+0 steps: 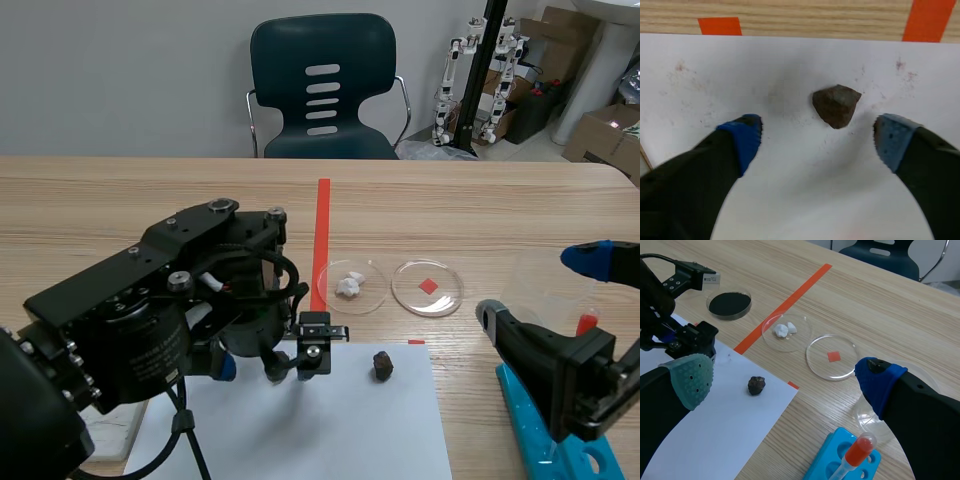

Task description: Pick up the middle mineral with the left hand

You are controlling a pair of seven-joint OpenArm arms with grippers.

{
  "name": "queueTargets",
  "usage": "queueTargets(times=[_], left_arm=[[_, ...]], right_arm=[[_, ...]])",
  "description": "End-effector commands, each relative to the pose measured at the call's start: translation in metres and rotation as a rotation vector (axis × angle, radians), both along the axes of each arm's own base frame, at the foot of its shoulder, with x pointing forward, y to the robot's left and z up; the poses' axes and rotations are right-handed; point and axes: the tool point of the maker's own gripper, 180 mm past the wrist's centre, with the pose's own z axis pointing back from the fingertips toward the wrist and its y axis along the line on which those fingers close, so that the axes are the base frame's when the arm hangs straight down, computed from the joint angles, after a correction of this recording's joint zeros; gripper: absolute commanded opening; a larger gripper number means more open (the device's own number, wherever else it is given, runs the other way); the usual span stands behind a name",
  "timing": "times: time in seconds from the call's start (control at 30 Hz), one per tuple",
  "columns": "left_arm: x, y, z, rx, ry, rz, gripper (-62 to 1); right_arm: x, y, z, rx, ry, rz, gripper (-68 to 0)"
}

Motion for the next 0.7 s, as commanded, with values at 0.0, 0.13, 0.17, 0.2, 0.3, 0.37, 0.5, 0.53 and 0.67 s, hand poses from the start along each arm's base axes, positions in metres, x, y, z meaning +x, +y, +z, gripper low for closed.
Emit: queueTargets(times=[0.0, 0.13, 0.17, 0.2, 0.3, 0.37, 0.5, 0.53, 0.67], left_arm=[[0.006, -0.008, 0.006, -0.019, -0.026, -0.002, -7.5], [0.009, -0.008, 0.003, -0.012, -0.034, 0.001, -6.7], [0.008, -0.008, 0.001, -0.009, -0.029, 0.002, -6.7], [0.008, -0.008, 0.000, -0.006, -0.024, 0.004, -6.7], [0.008, -0.006, -0.004, 0.005, -0.017, 0.008, -6.7], [0.010, -0.007, -0.006, 0.008, -0.028, 0.009, -6.7], [0.014, -0.011, -0.007, 0.006, -0.042, 0.008, -6.7], [0.015, -0.012, -0.006, 0.004, -0.046, 0.006, -6.7], [0.018, -0.015, -0.005, 0.000, -0.063, 0.003, -6.7]], right_arm=[[0.003, 0.002, 0.011, 0.016, -0.034, 0.005, -8.4], [0.003, 0.002, 0.011, 0.016, -0.034, 0.005, -8.4], [0.003, 0.002, 0.011, 0.016, -0.034, 0.005, -8.4], [0.003, 0.002, 0.011, 0.016, -0.034, 0.005, -8.4], [0.003, 0.002, 0.011, 0.016, -0.034, 0.005, -8.4], [0.003, 0.002, 0.011, 0.016, -0.034, 0.005, -8.4], [0.003, 0.002, 0.011, 0.016, -0.034, 0.005, -8.4], [0.003, 0.002, 0.011, 0.016, -0.034, 0.005, -8.4], [0.003, 0.002, 0.011, 0.016, -0.034, 0.005, -8.4]])
